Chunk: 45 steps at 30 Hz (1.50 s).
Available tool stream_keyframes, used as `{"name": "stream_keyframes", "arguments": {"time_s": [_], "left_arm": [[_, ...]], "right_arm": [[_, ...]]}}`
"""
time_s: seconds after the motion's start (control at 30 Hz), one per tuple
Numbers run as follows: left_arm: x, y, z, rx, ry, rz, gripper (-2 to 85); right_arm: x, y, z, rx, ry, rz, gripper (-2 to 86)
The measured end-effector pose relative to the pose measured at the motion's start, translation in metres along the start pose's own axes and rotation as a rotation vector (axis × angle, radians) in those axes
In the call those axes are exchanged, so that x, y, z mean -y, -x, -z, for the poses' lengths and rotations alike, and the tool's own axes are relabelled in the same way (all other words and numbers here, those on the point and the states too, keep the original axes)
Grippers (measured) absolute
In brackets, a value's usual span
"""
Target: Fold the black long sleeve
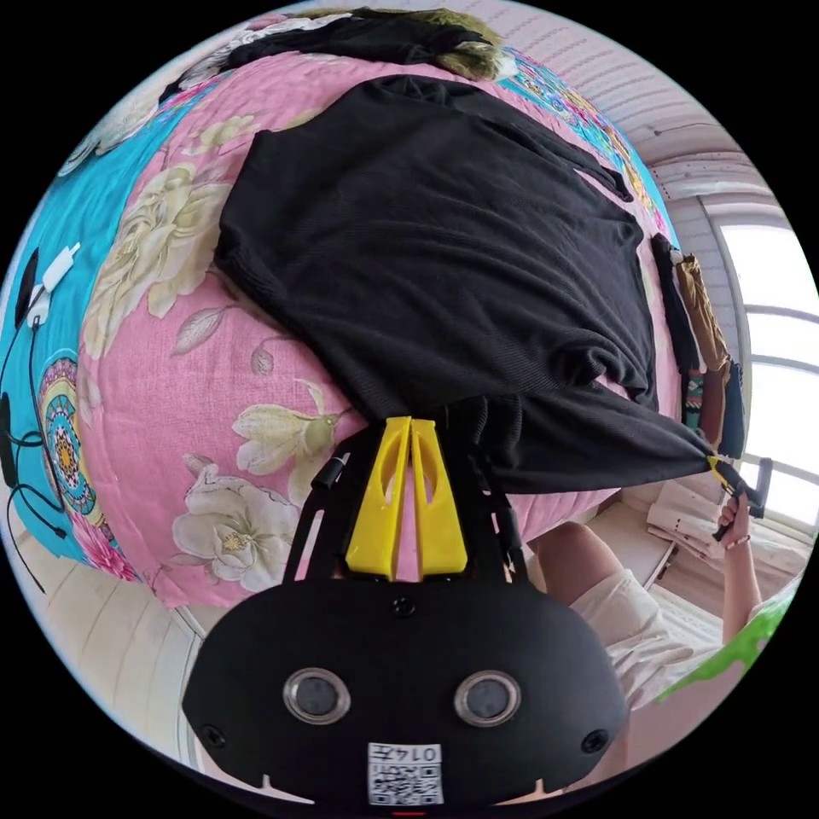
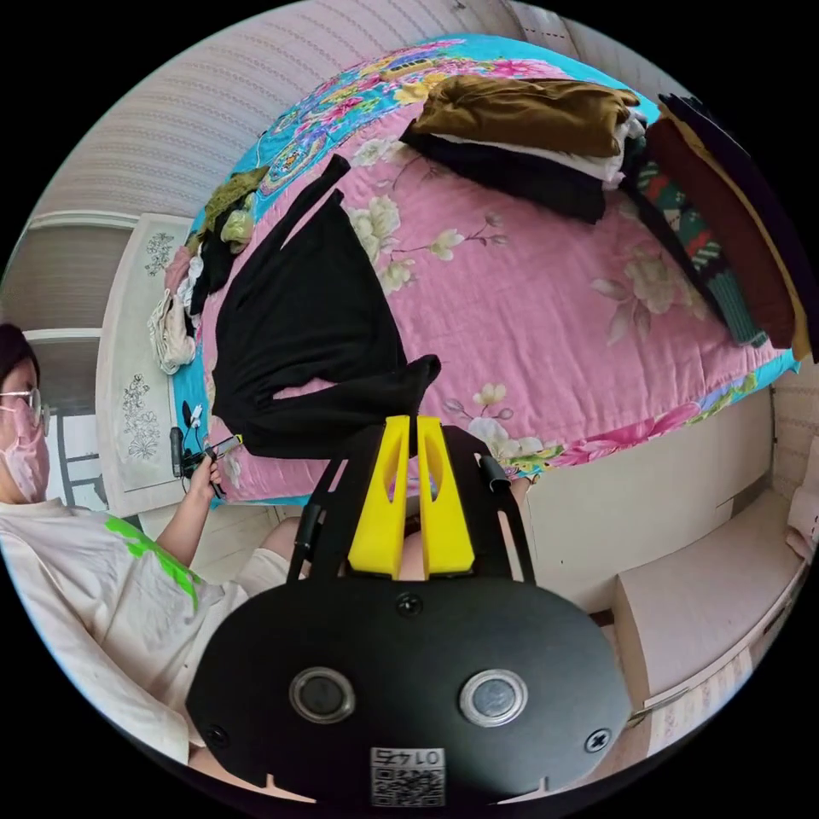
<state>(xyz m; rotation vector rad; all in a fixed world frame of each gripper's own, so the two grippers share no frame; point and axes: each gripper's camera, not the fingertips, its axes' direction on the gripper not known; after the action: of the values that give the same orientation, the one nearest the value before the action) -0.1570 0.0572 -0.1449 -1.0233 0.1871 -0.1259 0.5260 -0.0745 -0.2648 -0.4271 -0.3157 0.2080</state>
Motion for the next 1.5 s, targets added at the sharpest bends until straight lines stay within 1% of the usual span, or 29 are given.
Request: {"name": "stream_keyframes", "arguments": {"time_s": [0.07,0.17,0.33,0.43,0.5,0.63,0.77,0.87,0.9,0.97,1.1,1.17,1.33,1.5], "left_arm": [[-0.002,-0.004,0.004,0.020,-0.011,-0.024,-0.6],[-0.008,-0.001,0.008,-0.013,-0.045,-0.010,0.8],[-0.012,0.010,0.008,-0.197,-0.076,0.046,7.2],[-0.019,0.024,0.005,-0.299,-0.094,0.125,8.0],[-0.023,0.029,0.006,-0.324,-0.104,0.164,7.9],[-0.032,0.026,0.024,-0.193,-0.156,0.199,9.7],[-0.032,0.019,0.019,-0.160,-0.147,0.202,10.4],[-0.031,0.025,0.013,-0.163,-0.146,0.274,5.3],[-0.031,0.026,0.012,-0.185,-0.148,0.270,1.4],[-0.028,0.025,0.011,-0.190,-0.133,0.263,0.2],[-0.019,0.013,0.020,-0.119,-0.100,0.213,-0.8],[-0.014,0.011,0.023,-0.119,-0.080,0.209,-0.9],[-0.002,0.015,0.030,-0.160,-0.007,0.202,-1.0],[0.018,-0.003,0.040,-0.054,0.080,0.100,-1.0]], "right_arm": [[0.002,0.018,0.015,-0.019,-0.002,0.050,0.6],[0.001,0.035,0.027,-0.026,-0.011,0.082,0.6],[-0.007,0.054,0.040,-0.026,-0.015,0.080,0.6],[-0.012,0.067,0.048,-0.028,-0.010,0.075,0.6],[-0.014,0.075,0.053,-0.029,-0.004,0.074,0.6],[-0.013,0.096,0.068,-0.025,-0.001,0.080,0.6],[-0.006,0.120,0.081,-0.033,0.010,0.107,0.6],[0.000,0.137,0.094,-0.031,0.007,0.113,0.7],[0.001,0.141,0.097,-0.030,0.006,0.113,0.7],[0.006,0.155,0.112,-0.020,-0.002,0.116,0.7],[0.020,0.185,0.143,-0.002,-0.057,0.135,0.7],[0.036,0.211,0.165,0.002,-0.077,0.148,0.7],[0.084,0.262,0.204,0.021,-0.059,0.175,0.7],[0.159,0.310,0.227,0.046,0.007,0.234,0.7]]}}
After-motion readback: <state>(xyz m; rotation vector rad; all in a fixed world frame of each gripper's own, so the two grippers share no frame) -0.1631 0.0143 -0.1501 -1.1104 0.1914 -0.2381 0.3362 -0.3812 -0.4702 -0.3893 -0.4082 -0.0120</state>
